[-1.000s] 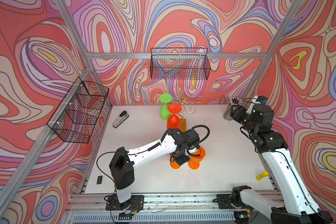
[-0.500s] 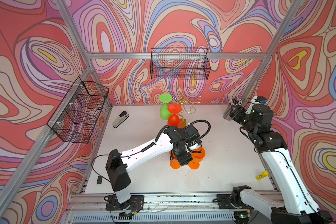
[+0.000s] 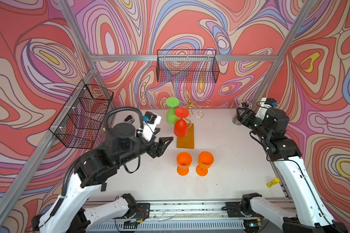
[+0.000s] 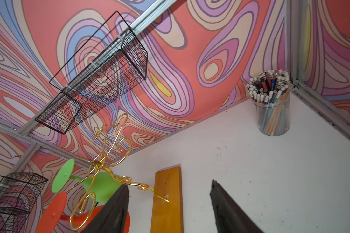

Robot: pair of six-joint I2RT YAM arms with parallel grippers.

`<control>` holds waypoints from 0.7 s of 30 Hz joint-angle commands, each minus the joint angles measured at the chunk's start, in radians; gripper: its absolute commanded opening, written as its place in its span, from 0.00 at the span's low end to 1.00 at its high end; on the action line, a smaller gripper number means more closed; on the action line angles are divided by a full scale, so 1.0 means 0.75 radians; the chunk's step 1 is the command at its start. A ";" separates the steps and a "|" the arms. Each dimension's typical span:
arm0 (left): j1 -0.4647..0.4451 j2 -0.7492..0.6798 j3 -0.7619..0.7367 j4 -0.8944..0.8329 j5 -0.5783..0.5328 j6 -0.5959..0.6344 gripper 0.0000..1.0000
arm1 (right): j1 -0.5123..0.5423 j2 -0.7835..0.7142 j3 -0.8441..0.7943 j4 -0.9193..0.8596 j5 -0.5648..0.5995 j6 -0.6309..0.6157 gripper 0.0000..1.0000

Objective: Take the wine glass off the wine glass rack
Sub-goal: 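Open the left gripper and lift it off the placed glass, then move the left gripper to the foot of the red glass on the rack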

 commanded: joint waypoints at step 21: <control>0.569 0.388 -0.503 1.411 0.926 -1.280 0.59 | 0.000 -0.024 -0.078 0.071 -0.163 0.048 0.67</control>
